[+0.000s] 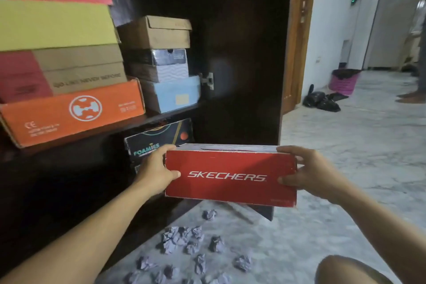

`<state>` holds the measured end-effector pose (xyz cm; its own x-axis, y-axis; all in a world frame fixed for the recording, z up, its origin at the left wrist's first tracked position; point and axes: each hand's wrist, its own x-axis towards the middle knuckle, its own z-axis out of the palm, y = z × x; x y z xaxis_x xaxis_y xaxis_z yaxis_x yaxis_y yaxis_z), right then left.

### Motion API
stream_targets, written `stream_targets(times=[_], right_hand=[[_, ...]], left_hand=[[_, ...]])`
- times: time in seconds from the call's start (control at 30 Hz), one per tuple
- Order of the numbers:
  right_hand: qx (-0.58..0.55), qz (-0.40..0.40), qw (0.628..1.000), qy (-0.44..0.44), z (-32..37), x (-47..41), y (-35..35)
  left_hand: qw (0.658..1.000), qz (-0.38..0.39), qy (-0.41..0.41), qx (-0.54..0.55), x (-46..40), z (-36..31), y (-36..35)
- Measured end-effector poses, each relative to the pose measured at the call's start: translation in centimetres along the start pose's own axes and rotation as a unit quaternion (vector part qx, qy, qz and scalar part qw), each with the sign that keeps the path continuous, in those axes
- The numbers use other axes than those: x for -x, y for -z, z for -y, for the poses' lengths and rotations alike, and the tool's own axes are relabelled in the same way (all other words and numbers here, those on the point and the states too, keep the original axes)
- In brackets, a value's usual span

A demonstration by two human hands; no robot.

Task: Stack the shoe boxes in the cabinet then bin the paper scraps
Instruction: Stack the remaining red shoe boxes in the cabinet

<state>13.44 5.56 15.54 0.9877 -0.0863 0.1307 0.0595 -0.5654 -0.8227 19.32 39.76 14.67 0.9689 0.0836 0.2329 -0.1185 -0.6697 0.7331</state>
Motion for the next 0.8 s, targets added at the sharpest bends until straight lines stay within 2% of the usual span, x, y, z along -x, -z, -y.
stream_targets(times=[0.13, 0.43, 0.63, 0.8], right_hand=[[-0.008, 0.009, 0.997, 0.075, 5.8, -1.5, -1.3], [-0.03, -0.072, 0.968, 0.239, 19.4, -3.9, -2.3], [-0.073, -0.136, 0.938, 0.312, 28.7, -5.9, -0.8], [-0.084, -0.171, 0.917, 0.351, 35.4, -8.0, 0.7]], left_hand=[[0.996, -0.091, -0.006, -0.024, 0.9, -1.2, 6.5], [0.957, -0.28, -0.047, -0.059, 1.5, -6.6, 20.2], [0.919, -0.371, -0.098, -0.093, 0.5, -12.2, 27.9], [0.897, -0.423, -0.11, -0.066, -2.3, -16.0, 32.3]])
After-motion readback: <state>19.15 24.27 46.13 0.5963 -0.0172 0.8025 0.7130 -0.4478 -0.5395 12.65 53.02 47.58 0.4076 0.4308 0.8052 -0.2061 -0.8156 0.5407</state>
